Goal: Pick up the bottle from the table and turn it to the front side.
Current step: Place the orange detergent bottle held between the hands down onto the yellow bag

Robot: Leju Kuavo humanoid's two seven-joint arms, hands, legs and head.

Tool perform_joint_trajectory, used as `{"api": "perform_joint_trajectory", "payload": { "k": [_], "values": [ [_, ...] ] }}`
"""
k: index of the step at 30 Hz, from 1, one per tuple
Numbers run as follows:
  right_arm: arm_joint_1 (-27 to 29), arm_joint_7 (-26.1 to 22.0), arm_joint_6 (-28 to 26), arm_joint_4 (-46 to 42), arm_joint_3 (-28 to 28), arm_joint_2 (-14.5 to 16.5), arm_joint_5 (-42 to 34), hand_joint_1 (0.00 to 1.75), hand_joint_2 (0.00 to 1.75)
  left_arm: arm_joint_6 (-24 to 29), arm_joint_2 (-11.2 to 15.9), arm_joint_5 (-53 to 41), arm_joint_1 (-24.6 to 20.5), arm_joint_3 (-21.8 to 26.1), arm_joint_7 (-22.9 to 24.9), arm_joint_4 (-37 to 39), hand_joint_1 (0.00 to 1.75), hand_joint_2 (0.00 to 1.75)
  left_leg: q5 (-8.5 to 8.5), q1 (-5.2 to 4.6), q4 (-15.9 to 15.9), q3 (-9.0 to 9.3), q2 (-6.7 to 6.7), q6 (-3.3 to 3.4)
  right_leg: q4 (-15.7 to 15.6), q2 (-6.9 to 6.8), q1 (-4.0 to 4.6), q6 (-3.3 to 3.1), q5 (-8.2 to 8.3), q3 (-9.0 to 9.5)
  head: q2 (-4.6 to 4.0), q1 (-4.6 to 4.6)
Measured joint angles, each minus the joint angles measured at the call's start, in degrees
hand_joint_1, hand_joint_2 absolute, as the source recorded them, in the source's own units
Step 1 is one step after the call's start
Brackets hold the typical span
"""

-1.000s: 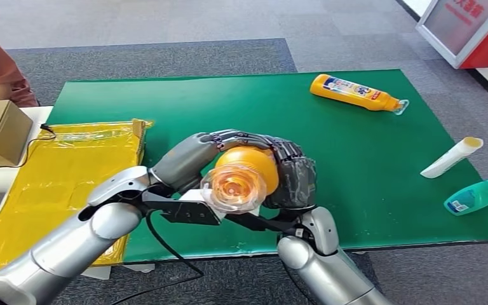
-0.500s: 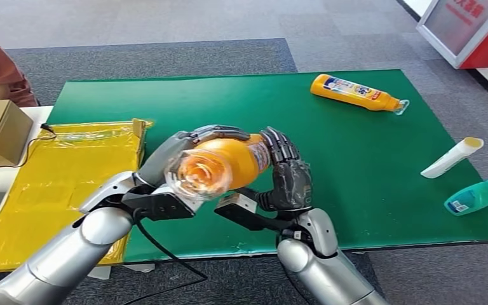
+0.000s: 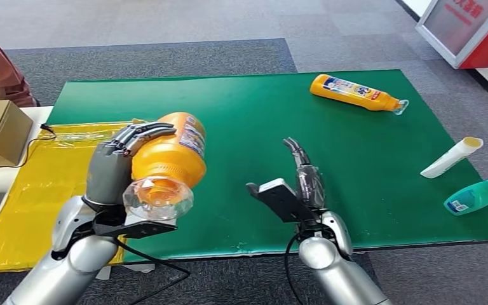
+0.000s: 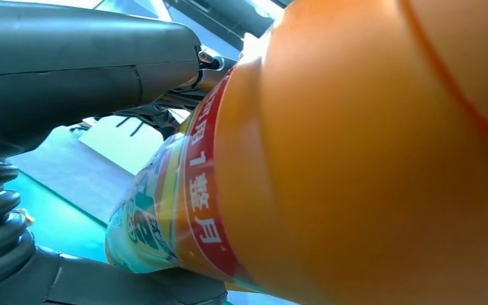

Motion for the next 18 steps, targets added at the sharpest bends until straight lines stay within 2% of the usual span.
{"api": "perform_joint_trajectory", "payload": {
  "k": [5,7,9,12,14,16,18],
  "values": [
    [0.3,0.0,0.0,-0.6,-0.7,0.0,-0.1,0.0,1.75,0.5,0.0,-1.1,0.8,0.3,0.3,-0.4,1.75,1.75,0.0,0.0,0.0,0.0,0.0,0.0,0.0,0.0,0.0,0.0,0.01,0.0,0.0,0.0],
    [0.5,0.0,0.1,-1.0,-1.0,0.0,-0.5,0.0,1.75,2.6,0.0,-6.0,1.2,0.5,1.7,-0.6,1.75,1.75,0.0,0.0,0.0,0.0,0.0,0.0,0.0,0.0,0.0,0.0,0.0,0.0,0.0,0.01],
    [0.7,0.0,0.4,-1.8,-1.5,0.0,-1.4,0.0,1.75,6.1,0.1,-15.0,2.0,1.0,4.5,-0.6,1.75,1.75,0.0,0.0,0.0,0.0,0.0,-0.01,0.0,0.0,0.0,-0.01,0.0,0.0,0.0,0.01],
    [1.1,0.0,0.8,-4.0,-2.7,0.0,-2.4,0.0,1.75,10.1,0.5,-30.5,4.1,2.1,9.9,-0.6,1.75,1.75,-0.02,0.0,0.0,0.0,0.0,-0.01,0.0,0.0,0.0,-0.01,-0.01,-0.01,0.0,0.01],
    [1.3,0.2,1.1,-5.9,-3.6,0.0,-2.5,0.0,1.75,10.4,1.6,-39.5,5.4,2.8,15.2,-0.1,1.75,1.75,-0.03,0.0,0.0,0.0,0.01,-0.01,0.0,0.01,0.0,-0.01,-0.02,-0.03,0.0,0.02],
    [1.4,0.3,1.5,-8.0,-4.3,-0.1,-2.6,0.0,1.75,9.3,4.2,-44.2,5.8,2.7,22.5,1.1,1.75,1.75,-0.06,0.01,0.0,0.01,0.04,-0.06,0.0,0.04,0.01,-0.04,-0.03,-0.06,0.0,0.01],
    [1.4,0.5,1.9,-10.0,-4.8,-0.1,-2.6,0.0,1.75,8.0,7.2,-45.1,5.7,1.8,29.7,3.2,1.75,1.75,-0.08,0.02,0.0,0.03,0.07,-0.12,0.0,0.07,0.02,-0.08,-0.04,-0.09,0.0,-0.02]
  ]
}}
